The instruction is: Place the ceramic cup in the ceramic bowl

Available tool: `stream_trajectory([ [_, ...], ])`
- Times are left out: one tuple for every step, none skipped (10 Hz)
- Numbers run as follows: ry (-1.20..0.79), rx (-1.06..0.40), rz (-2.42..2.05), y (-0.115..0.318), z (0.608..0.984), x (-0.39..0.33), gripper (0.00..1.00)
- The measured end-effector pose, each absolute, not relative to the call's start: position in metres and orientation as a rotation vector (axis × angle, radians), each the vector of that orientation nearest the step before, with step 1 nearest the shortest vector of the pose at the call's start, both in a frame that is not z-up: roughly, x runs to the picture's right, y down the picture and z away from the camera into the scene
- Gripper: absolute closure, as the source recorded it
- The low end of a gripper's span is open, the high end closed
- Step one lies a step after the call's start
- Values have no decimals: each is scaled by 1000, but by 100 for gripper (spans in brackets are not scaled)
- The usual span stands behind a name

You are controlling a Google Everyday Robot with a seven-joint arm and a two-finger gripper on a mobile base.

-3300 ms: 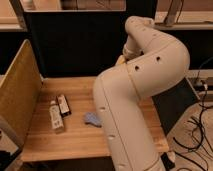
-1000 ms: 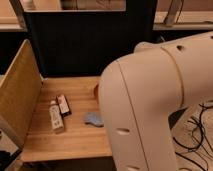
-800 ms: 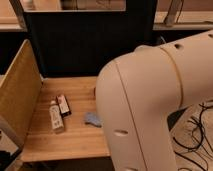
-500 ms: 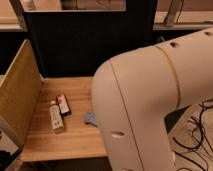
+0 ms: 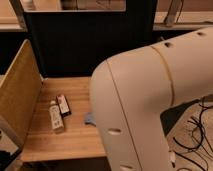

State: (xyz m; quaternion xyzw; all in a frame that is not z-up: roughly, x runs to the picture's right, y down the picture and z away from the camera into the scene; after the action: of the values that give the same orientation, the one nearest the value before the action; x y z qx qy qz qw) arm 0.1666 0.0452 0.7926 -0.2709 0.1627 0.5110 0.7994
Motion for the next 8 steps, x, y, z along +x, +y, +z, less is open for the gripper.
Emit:
stream_trajectory([
  [362, -602, 1094, 54, 797, 166, 20],
  [370, -614, 1095, 59, 800, 166, 20],
  [380, -631, 1100, 66, 806, 166, 20],
  [391, -649, 1106, 73, 811, 166, 20],
  [404, -671, 1115, 82, 818, 167, 20],
  [411, -686, 1120, 87, 824, 166, 20],
  [416, -702, 1128, 92, 830, 164, 20],
  [416, -723, 1136, 97, 837, 160, 22],
])
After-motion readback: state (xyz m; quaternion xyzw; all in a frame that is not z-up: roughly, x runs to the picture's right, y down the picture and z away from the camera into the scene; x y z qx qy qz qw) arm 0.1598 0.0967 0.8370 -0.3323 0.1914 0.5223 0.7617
